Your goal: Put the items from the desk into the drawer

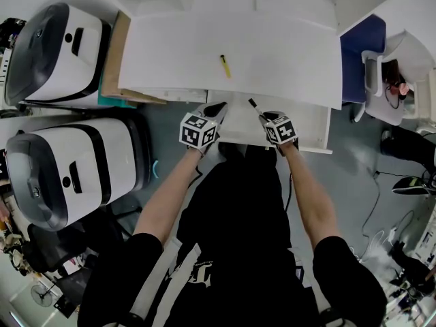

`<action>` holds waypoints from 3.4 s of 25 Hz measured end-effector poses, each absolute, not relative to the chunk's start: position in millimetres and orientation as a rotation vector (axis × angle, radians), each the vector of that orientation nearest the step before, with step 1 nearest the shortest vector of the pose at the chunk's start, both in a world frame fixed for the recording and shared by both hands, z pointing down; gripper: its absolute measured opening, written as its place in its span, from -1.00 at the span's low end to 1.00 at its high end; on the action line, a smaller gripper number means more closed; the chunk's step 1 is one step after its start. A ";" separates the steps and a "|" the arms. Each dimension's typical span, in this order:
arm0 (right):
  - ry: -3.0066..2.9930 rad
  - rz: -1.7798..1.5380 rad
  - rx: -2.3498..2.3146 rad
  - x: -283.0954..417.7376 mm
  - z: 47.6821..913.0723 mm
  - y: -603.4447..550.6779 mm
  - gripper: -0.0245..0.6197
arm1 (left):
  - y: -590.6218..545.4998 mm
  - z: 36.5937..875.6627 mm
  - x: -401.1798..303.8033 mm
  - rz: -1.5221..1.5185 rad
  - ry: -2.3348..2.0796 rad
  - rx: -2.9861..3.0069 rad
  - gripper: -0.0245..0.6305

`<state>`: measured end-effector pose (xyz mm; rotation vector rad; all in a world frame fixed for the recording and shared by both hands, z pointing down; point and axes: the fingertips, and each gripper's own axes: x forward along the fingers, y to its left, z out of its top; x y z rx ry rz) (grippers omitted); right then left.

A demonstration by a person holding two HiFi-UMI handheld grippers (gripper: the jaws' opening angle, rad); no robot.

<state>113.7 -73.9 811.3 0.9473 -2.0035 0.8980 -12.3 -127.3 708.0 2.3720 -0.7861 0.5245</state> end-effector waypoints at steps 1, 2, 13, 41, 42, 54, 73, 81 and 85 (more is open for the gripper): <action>-2.001 0.898 0.944 112.9 813.1 -74.2 -0.70 | -127.8 710.0 -11.8 0.526 -0.786 2.369 -0.93; -1.999 0.898 0.940 112.0 814.8 -74.4 -0.70 | -128.2 712.2 -11.3 0.527 -0.786 2.365 -0.93; -1.988 0.921 0.927 113.1 842.7 -75.8 -0.70 | -127.4 743.3 -6.0 0.545 -0.774 2.336 -0.93; -1.980 0.962 0.959 110.5 870.7 -98.3 -0.60 | -141.8 763.7 -17.1 0.529 -0.824 2.285 -0.93; -1.981 0.962 0.958 110.1 870.5 -99.0 -0.60 | -142.8 763.2 -17.6 0.527 -0.827 2.285 -0.93; -2.082 0.879 1.006 93.3 816.6 -121.8 -0.70 | -159.3 729.5 -23.9 0.490 -0.863 2.316 -0.93; -2.209 0.625 1.283 122.8 659.5 -192.8 -0.91 | -220.3 591.9 -30.7 0.306 -0.941 2.515 -0.93; -2.305 0.460 1.442 139.0 569.3 -223.8 -0.91 | -246.5 524.5 -23.7 0.203 -0.976 2.613 -0.93; -2.339 0.396 1.514 150.4 529.0 -234.4 -0.91 | -252.0 493.3 -16.1 0.143 -0.999 2.657 -0.93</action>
